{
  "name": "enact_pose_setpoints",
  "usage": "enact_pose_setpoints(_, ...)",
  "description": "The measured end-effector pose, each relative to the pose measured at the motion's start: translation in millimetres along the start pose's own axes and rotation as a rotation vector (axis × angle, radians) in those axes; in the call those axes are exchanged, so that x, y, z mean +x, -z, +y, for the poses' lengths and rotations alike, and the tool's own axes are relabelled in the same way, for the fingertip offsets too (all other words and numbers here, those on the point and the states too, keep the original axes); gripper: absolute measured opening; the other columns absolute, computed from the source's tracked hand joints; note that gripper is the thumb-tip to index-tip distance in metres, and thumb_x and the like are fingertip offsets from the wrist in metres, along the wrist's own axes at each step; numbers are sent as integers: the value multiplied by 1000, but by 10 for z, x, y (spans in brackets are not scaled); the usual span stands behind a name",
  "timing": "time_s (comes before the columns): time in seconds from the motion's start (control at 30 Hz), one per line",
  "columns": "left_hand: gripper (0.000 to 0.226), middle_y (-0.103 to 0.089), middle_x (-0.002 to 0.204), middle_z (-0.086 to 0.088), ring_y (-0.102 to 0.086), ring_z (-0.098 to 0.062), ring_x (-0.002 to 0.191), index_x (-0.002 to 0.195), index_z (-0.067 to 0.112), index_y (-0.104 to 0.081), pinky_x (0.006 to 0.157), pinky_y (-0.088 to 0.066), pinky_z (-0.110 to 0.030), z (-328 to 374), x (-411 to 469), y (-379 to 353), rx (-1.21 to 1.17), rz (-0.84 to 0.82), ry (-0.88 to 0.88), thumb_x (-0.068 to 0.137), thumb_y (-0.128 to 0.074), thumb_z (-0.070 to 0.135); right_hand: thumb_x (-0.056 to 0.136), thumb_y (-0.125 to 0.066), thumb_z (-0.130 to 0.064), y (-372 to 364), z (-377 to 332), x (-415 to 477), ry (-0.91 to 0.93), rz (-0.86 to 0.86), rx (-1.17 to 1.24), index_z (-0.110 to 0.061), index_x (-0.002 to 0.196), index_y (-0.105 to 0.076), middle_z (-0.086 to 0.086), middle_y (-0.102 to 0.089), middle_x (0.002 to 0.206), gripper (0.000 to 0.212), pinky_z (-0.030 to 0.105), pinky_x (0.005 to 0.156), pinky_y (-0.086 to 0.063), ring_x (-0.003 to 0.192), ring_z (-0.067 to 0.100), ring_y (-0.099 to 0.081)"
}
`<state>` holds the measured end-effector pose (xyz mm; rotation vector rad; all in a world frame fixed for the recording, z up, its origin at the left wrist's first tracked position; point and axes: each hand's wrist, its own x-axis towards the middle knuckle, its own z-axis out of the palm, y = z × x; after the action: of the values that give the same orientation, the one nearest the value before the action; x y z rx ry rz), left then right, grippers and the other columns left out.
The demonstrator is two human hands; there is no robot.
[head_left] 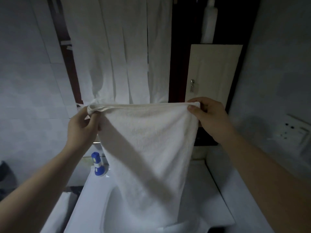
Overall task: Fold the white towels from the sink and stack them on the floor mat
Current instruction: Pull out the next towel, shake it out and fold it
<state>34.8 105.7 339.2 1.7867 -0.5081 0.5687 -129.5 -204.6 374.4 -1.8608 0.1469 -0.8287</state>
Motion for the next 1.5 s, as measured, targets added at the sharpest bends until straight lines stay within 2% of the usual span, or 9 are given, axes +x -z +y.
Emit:
enact_pose_setpoints(0.17,29,-50,67,-16,-38,-7,55,81,-1,-57,52,-35,-24,-33,-306,229,-12,-34,-44,100,-50,20,92,-68,-24,-50,-155,-491,-12,76,-19,-40,89,-71,-15,-71,99,16,40,88,-59,94,4,-68)
enact_pose_setpoints(0.27,42,-41,63,-17,-35,-7,54,75,-6,-51,53,-33,-28,-42,-581,401,-25,-71,-46,101,-53,27,91,-68,-21,-98,-200,-852,-62,99,0,-36,87,-73,-9,-73,96,16,36,77,-58,93,11,-70)
enact_pose_setpoints(0.4,45,-30,58,10,-27,0,50,61,4,-42,45,-22,-22,-156,-932,613,-54,-105,-89,95,-52,32,90,-69,-19,-74,-213,-1230,-87,37,-18,-39,83,-74,-13,-74,91,21,31,75,-56,89,7,-69)
enact_pose_setpoints(0.6,42,-37,54,14,-33,5,49,64,-2,-46,47,-26,-12,-437,-1303,666,-156,-192,-12,101,-55,14,91,-67,-18,-95,-113,-1599,-178,-47,-64,-32,90,-76,-10,-73,95,16,36,72,-60,90,10,-69)
enact_pose_setpoints(0.87,87,-44,58,-8,-43,-17,54,66,-16,-44,49,-35,-27,-986,-1676,640,-351,-472,266,76,-68,67,91,-66,-13,-191,441,-1793,-373,-190,-96,-25,91,-75,-3,-72,94,14,37,67,-59,87,15,-69)
enact_pose_setpoints(1.1,65,-36,60,-9,-39,-19,55,58,-4,-39,52,-33,-28,-1305,-1957,377,-188,-664,354,83,-58,53,92,-65,-12,-262,1131,-1863,-521,-330,-110,-25,88,-75,-7,-72,84,16,29,58,-54,76,6,-69)
enact_pose_setpoints(1.27,61,-37,63,-4,-38,-16,60,58,4,-40,59,-29,-33,-1645,-2101,131,-113,-606,445,86,-56,56,91,-68,-12,-337,1597,-1772,-637,-306,-99,-21,90,-75,6,-72,87,12,27,56,-54,76,13,-69)
enact_pose_setpoints(1.4,64,-35,62,-12,-38,-15,60,62,3,-40,60,-28,-33,-1939,-2054,-79,21,-575,460,93,-55,56,90,-68,-14,-429,1899,-1584,-658,-263,-126,-26,89,-76,-4,-68,80,14,31,59,-58,77,9,-69)
enact_pose_setpoints(1.5,56,-40,54,-10,-40,-15,53,62,4,-49,57,-32,-30,-2043,-1898,-285,138,-516,460,95,-59,48,92,-67,-14,-516,2079,-1380,-636,-202,-111,-24,96,-75,-1,-73,91,13,34,67,-59,85,16,-71)
